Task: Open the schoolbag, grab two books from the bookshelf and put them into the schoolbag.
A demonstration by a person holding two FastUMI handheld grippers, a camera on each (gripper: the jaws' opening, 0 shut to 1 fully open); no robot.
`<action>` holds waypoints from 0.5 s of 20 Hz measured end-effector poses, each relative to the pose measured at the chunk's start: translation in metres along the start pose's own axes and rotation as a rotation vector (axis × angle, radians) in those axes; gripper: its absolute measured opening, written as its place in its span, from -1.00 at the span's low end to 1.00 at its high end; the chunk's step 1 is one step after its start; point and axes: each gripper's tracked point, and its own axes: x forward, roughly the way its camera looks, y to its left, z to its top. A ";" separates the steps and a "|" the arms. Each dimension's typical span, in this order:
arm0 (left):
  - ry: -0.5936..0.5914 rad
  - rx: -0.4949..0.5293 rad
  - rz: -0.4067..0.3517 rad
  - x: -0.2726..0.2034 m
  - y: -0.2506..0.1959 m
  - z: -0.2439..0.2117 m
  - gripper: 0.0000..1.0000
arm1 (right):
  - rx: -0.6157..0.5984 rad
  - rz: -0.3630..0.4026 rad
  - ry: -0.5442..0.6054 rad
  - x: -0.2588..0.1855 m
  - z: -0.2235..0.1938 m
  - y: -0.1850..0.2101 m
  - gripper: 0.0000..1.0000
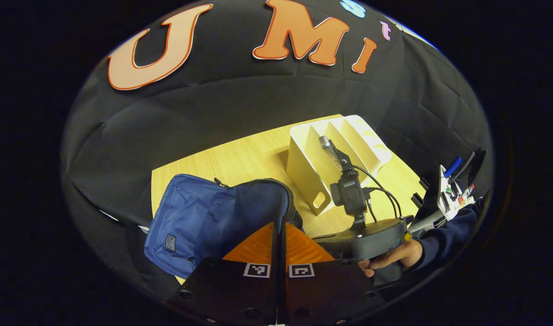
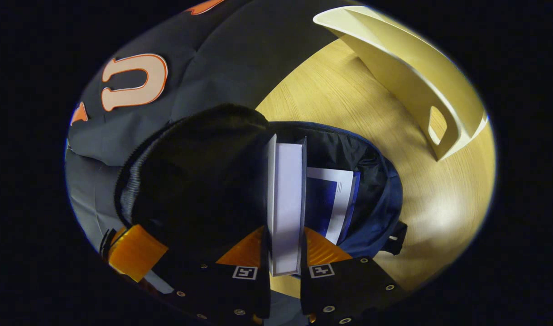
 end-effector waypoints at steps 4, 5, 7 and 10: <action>0.006 -0.025 0.007 0.000 0.002 -0.001 -0.98 | 0.004 -0.023 0.033 0.015 -0.008 -0.005 -0.26; 0.007 -0.035 0.004 0.000 0.002 -0.001 -0.98 | 0.018 -0.025 0.049 0.014 -0.009 -0.002 -0.45; -0.004 -0.046 0.009 0.003 0.005 0.002 -0.98 | 0.023 -0.063 0.061 0.009 -0.006 -0.002 -0.38; 0.000 -0.057 0.020 0.005 0.009 -0.003 -0.98 | -0.067 -0.183 0.038 -0.013 0.008 -0.019 -0.09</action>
